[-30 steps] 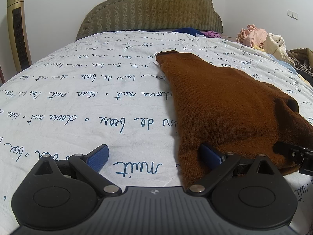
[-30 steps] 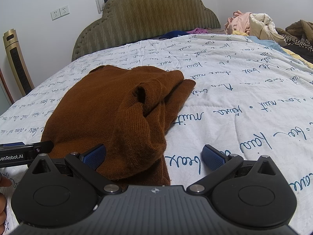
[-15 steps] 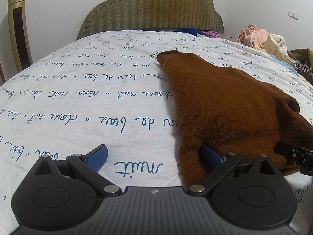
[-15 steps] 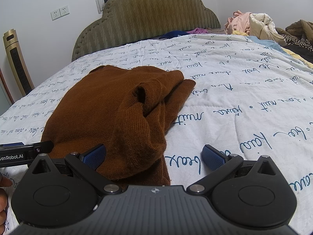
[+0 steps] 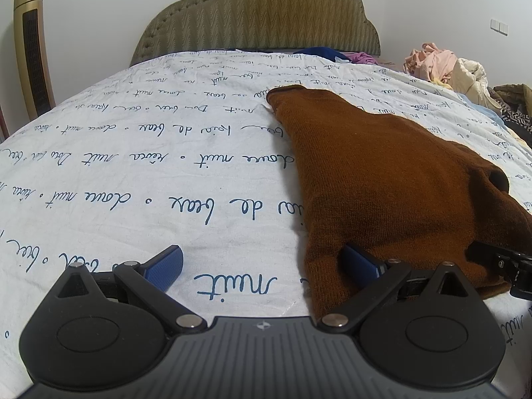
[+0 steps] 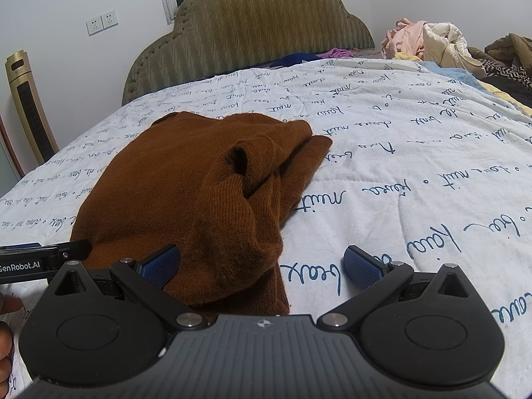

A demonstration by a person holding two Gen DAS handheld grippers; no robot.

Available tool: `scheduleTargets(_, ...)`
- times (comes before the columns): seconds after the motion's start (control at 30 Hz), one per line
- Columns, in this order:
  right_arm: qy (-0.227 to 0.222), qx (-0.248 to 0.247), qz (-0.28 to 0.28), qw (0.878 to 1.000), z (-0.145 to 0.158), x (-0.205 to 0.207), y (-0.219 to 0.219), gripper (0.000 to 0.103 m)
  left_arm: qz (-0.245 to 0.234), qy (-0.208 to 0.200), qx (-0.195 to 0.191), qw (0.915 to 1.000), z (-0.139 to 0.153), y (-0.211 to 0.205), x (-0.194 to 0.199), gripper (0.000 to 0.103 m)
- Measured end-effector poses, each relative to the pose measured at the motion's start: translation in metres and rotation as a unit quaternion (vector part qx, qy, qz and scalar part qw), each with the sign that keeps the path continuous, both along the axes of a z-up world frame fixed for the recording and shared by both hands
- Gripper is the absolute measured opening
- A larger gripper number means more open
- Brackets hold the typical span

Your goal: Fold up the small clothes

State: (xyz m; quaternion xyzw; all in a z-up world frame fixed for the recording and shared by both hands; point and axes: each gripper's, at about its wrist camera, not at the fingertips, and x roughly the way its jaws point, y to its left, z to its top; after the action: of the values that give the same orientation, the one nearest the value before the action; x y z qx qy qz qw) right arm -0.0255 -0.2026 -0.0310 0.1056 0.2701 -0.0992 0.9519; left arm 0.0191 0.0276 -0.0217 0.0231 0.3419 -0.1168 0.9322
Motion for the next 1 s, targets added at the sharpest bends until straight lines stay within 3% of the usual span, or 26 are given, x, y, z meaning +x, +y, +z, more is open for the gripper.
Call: scheduleTargets(1.0, 0.005, -0.005, -0.004, 1.0, -0.0012, 0.0003, 0.0031, 0.103, 0.008, -0.006, -0.006, 0.9999, 0.0011, 0.0007, -0.0044, 0.103)
